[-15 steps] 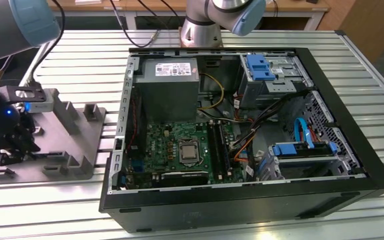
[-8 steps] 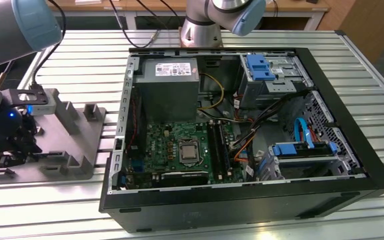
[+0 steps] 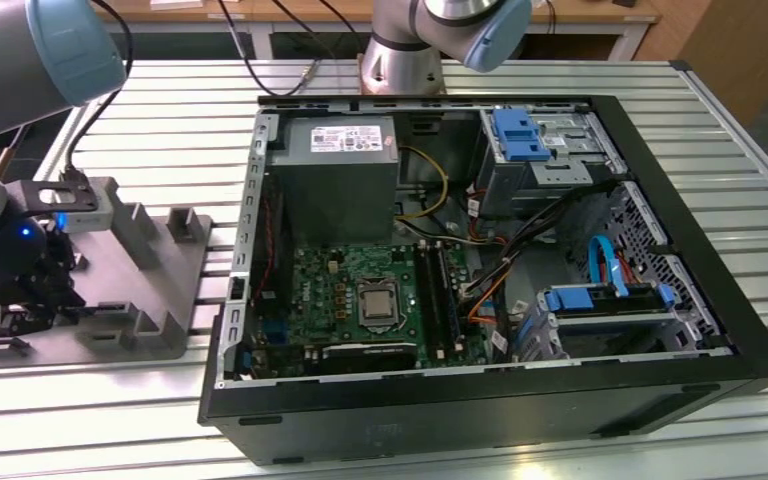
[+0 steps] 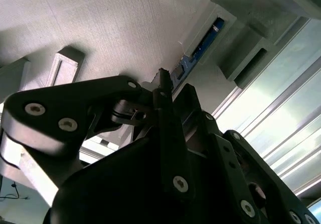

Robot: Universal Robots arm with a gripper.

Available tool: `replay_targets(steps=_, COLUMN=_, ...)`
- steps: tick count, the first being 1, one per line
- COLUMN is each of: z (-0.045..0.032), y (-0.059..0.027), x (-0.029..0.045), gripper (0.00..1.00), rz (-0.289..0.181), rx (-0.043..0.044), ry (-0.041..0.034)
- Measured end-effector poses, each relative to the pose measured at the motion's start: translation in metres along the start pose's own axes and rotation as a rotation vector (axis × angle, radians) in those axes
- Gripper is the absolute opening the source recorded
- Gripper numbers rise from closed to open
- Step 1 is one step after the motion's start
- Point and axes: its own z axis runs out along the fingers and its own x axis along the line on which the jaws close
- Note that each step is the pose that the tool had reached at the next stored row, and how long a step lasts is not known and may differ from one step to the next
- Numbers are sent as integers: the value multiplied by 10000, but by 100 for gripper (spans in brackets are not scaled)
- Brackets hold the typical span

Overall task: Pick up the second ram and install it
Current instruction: 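Pick up the second ram and move it above second insertion slot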

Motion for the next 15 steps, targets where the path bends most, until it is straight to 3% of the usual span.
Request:
replay_targets(steps=5, z=1, y=0, x=0, gripper=28, rz=0, rx=0, ry=0)
replay_targets(steps=9, z=2, y=0, x=0, gripper=14, rz=0, rx=1, ry=0)
replay_targets(steps=15, z=4, y=0, x=0, gripper=14, rz=-1, rx=0, ry=0)
